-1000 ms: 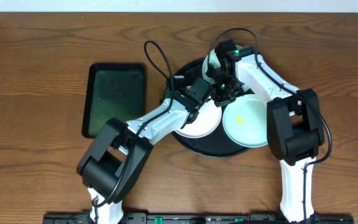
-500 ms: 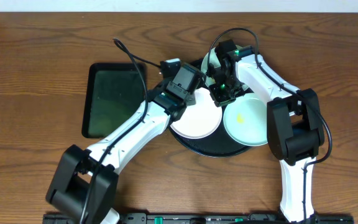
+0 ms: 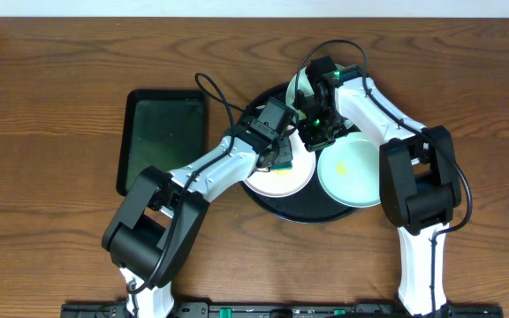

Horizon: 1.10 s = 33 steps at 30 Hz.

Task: Clean dirty plates on tray and stack at the side
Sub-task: 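Scrub the pink plate with the sponge while the right gripper holds it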

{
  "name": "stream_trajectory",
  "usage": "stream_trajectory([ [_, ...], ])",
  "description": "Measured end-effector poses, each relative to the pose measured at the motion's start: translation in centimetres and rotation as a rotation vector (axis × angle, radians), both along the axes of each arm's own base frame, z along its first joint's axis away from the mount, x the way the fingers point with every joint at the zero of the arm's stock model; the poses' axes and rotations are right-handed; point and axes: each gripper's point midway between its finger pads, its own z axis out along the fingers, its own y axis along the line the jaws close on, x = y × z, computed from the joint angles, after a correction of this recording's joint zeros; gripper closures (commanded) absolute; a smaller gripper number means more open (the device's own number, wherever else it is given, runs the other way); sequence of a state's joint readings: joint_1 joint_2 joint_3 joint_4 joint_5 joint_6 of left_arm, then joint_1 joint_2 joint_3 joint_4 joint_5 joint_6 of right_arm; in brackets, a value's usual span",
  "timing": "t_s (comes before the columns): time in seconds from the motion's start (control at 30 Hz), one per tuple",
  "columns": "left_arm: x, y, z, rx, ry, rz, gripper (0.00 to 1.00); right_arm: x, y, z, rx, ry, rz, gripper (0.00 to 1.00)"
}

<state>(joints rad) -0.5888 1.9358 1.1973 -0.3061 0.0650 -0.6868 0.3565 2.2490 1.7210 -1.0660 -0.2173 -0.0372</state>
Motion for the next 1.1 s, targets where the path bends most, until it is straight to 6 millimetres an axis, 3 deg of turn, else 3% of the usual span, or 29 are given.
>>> stream_trajectory([
  [0.17,0.1,1.3,-0.5,0.049,0.010,0.021,0.93,-0.1,-0.1,0.0,-0.002,0.006,-0.001,0.99],
  [0.4,1.5,6.9,-0.2,0.297,-0.056,0.106,0.93,-0.4,0.0,0.0,0.000,0.017,0.000,0.99],
  [0.57,2.3,8.7,0.4,0.415,-0.116,0.114,0.93,-0.6,0.5,0.2,0.032,0.027,0.000,0.99],
  [0.73,2.2,8.9,1.8,0.400,-0.132,0.114,0.93,-0.6,0.5,0.2,0.033,0.028,0.000,0.99],
  [0.83,2.2,8.9,4.1,0.324,-0.150,0.127,0.92,-0.6,0.1,0.1,0.009,0.029,-0.001,0.99],
  [0.97,1.9,7.6,6.6,0.166,-0.147,0.122,0.93,-0.5,-0.2,0.0,-0.006,0.022,0.000,0.99],
  [1.1,0.6,5.3,5.4,0.060,-0.055,0.096,0.93,-0.4,-0.3,0.0,-0.010,0.018,0.000,0.99],
])
